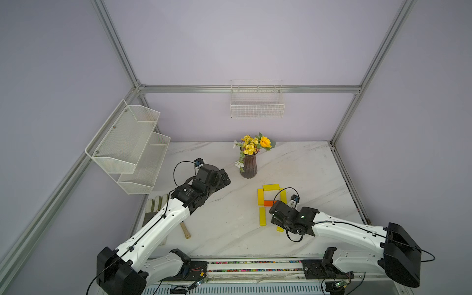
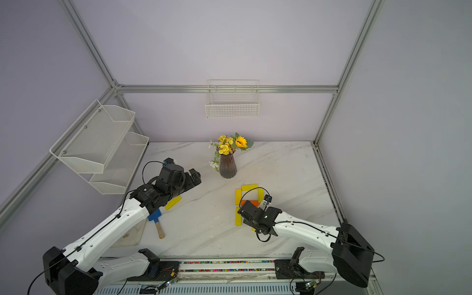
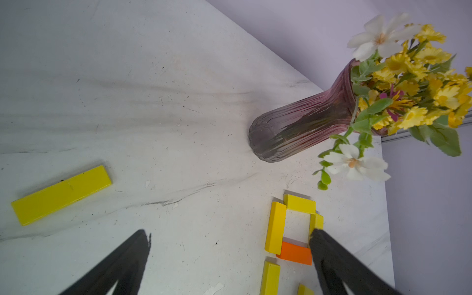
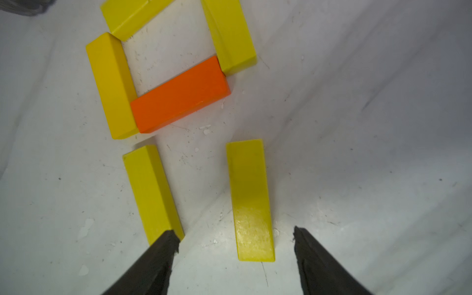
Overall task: Assemble the number 8 with building blocks
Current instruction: Assemble the building block at the center of the board.
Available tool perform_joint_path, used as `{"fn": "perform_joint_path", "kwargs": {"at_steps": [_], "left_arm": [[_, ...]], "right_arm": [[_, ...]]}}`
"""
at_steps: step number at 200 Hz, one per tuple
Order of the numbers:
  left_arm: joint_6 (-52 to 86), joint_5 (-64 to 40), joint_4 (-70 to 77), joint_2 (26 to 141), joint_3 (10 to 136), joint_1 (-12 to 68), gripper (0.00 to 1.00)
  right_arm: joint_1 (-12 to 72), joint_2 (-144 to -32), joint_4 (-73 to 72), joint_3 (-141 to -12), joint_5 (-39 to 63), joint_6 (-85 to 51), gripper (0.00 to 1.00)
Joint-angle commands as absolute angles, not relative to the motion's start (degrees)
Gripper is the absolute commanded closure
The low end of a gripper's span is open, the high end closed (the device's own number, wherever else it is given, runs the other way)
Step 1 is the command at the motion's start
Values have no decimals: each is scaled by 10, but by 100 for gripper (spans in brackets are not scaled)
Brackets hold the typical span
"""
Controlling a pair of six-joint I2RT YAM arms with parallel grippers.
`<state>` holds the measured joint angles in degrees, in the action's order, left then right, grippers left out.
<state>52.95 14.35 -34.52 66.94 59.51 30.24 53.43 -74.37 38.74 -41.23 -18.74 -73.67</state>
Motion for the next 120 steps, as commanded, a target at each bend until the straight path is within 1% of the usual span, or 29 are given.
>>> {"fn": "perform_joint_path", "kwargs": {"at_steps": [1,11,30,47,58,66,73,108,120], "left_arm": [[528,121,-316,678,595,294,0],[528,118,-315,679,593,292,0],[528,119,-308,678,589,289,0],[528,118,-307,677,589,287,0],[528,117,-306,678,589,286,0],[528,116,-305,678,588,285,0],[528,116,-304,679,587,285,0],[531,112,-298,679,583,283,0],[531,110,-298,679,582,282,0]], "right_arm": [[534,-782,373,-430,-171,-730,24],[531,-791,369,-429,-168,-728,26],[520,-796,364,-422,-166,-724,36],[508,-792,356,-411,-159,-715,42],[500,-792,353,-406,-154,-706,49],[494,-793,354,-402,-151,-701,52],[490,-795,352,-400,-146,-695,52],[483,-815,352,-398,-136,-674,44],[481,-826,354,-401,-134,-666,43]]}}
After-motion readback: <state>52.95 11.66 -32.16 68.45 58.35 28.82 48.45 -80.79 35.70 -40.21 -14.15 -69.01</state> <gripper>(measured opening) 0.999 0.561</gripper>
